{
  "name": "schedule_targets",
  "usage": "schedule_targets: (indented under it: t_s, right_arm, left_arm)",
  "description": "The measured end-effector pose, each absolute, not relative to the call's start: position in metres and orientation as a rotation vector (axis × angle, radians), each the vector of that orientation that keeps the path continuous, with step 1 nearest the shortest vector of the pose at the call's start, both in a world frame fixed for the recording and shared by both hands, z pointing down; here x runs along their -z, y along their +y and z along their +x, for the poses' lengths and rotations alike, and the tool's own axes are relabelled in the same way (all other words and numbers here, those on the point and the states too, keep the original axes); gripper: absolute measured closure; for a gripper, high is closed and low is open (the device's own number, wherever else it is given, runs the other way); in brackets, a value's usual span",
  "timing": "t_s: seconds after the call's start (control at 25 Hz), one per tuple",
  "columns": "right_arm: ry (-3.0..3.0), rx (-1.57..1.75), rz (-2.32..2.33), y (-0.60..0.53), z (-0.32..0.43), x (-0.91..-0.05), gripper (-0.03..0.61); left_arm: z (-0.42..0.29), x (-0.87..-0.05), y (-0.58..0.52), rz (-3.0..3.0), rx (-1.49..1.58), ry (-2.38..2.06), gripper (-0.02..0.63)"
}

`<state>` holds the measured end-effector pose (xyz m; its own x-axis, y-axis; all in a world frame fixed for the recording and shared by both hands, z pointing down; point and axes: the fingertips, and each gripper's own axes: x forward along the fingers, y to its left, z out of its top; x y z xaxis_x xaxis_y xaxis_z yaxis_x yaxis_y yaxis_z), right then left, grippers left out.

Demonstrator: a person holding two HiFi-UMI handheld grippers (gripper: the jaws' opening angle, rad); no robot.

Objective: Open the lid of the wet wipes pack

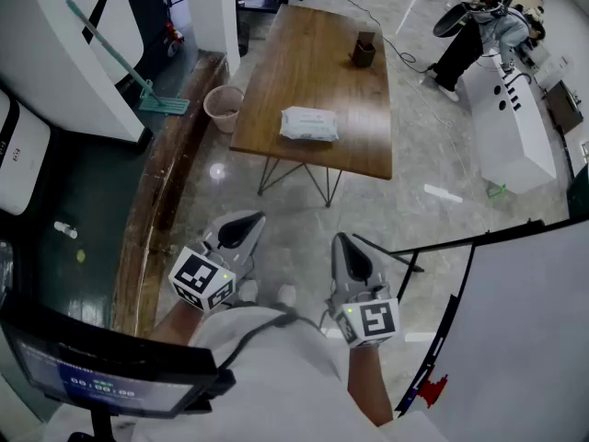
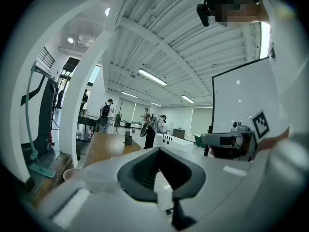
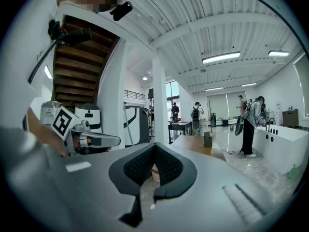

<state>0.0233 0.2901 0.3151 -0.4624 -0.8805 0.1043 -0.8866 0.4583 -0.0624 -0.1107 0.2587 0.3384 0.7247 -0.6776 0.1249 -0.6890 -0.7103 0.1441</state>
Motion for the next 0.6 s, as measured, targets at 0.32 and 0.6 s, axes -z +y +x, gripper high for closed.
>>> schedule_targets:
  t_s: [0.32,0.6]
  right_arm:
    - [-2.626,-0.154,1.589,0.289,0.012,-0.315,0.571]
    - [-2.64,-0.165,1.593,0.294,-0.001,-0.318,0.571]
  left_arm:
    - [-0.12,-0.338,0.258,2.763,-0.084,-1.092,0.609]
    - [-0.131,-0.342,0.261,2.779,-0.084,-1.078,0.609]
